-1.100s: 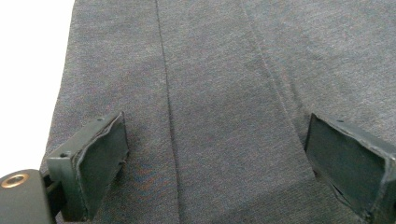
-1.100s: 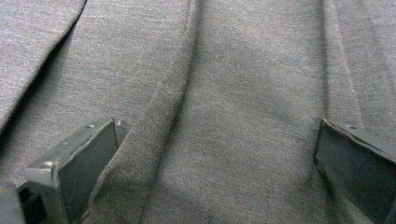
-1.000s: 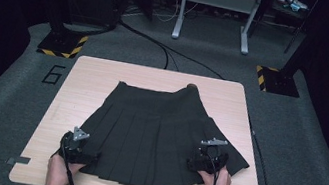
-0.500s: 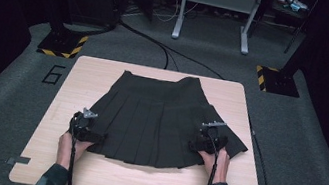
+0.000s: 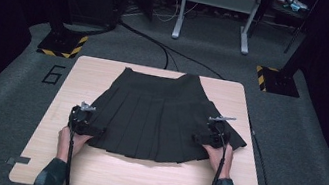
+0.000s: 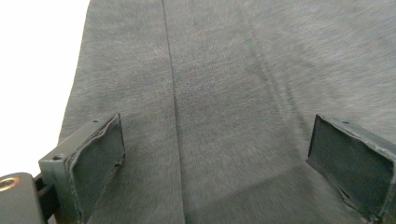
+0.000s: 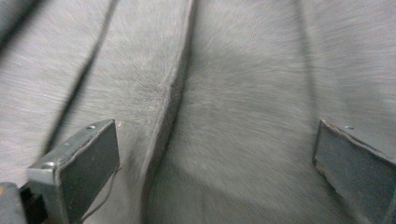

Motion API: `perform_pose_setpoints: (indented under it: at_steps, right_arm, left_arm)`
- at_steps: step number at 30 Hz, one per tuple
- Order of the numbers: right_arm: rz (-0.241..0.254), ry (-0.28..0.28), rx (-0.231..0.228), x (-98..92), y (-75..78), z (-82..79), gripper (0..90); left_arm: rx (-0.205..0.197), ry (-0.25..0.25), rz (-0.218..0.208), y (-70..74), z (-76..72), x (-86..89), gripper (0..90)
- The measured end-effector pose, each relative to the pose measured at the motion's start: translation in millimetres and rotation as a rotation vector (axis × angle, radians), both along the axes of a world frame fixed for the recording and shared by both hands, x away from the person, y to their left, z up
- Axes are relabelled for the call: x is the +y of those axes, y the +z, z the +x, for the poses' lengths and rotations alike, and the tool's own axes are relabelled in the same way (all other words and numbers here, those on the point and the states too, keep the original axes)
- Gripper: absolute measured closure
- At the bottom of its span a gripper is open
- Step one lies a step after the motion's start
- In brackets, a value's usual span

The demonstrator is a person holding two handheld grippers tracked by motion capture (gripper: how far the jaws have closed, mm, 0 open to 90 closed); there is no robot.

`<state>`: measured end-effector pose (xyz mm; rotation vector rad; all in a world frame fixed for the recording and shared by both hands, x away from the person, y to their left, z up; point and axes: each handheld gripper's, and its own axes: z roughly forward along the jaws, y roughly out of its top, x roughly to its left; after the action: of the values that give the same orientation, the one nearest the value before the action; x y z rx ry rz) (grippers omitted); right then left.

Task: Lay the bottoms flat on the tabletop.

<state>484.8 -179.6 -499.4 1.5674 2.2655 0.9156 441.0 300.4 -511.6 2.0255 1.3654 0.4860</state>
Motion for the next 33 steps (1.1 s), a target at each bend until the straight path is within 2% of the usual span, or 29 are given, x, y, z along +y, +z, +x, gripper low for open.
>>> perform_pose_setpoints:
  at_steps: [2,7,10,11,12,15,16,22,24,26,28,30,31,33]
  right_arm:
    - [0.018,-0.013,-0.03,-6.7,9.6,-8.4,0.8]
    - [0.018,-0.022,-0.106,-25.2,32.4,-39.5,1.6]
    - [0.007,-0.028,-0.143,-32.7,37.5,-58.0,1.6]
    - [-0.011,-0.033,-0.152,-35.1,37.8,-64.5,1.6]
    - [-0.026,-0.038,-0.156,-37.0,37.5,-71.0,1.6]
    - [-0.06,-0.056,-0.169,-43.0,32.7,-89.5,1.6]
    - [-0.076,-0.058,-0.177,-46.7,29.4,-96.8,1.8]
    - [-0.105,-0.095,-0.148,-65.5,9.9,-121.1,1.5]
    - [-0.103,-0.108,-0.136,-72.9,1.8,-126.0,1.5]
    - [-0.103,-0.12,-0.125,-79.5,-6.2,-129.4,1.3]
    - [-0.119,-0.135,-0.118,-83.5,-14.7,-131.4,1.3]
    - [-0.138,-0.126,-0.099,-85.2,-23.6,-131.5,0.0]
    - [-0.106,-0.129,-0.131,-88.2,-27.2,-131.5,0.0]
    - [-0.103,-0.125,-0.156,-91.7,-29.3,-133.3,0.0]
  left_arm:
    - [-0.014,-0.008,-0.003,6.6,-7.0,1.4,2.9]
    - [-0.058,-0.023,-0.018,23.1,-32.0,6.4,0.6]
    - [-0.074,-0.025,-0.014,27.6,-46.4,10.8,0.2]
    - [-0.088,-0.017,-0.01,27.7,-51.8,12.3,0.2]
    - [-0.081,-0.018,-0.003,28.6,-57.3,15.1,0.2]
    - [-0.103,0.015,0.009,25.8,-73.3,25.5,0.2]
    - [-0.1,0.021,0.01,24.4,-77.7,29.4,0.2]
    - [-0.072,0.063,0.028,8.5,-97.4,51.8,0.2]
    - [-0.066,0.079,0.033,0.5,-101.4,60.0,0.2]
    - [-0.039,0.099,0.038,-7.0,-104.0,67.6,0.2]
    - [-0.031,0.121,0.039,-14.2,-105.4,74.2,0.1]
    - [-0.033,0.127,0.032,-19.0,-105.8,78.4,0.1]
    - [-0.043,0.133,0.03,-19.8,-106.5,80.2,0.1]
    - [-0.06,0.136,0.024,-21.3,-105.9,84.2,0.0]
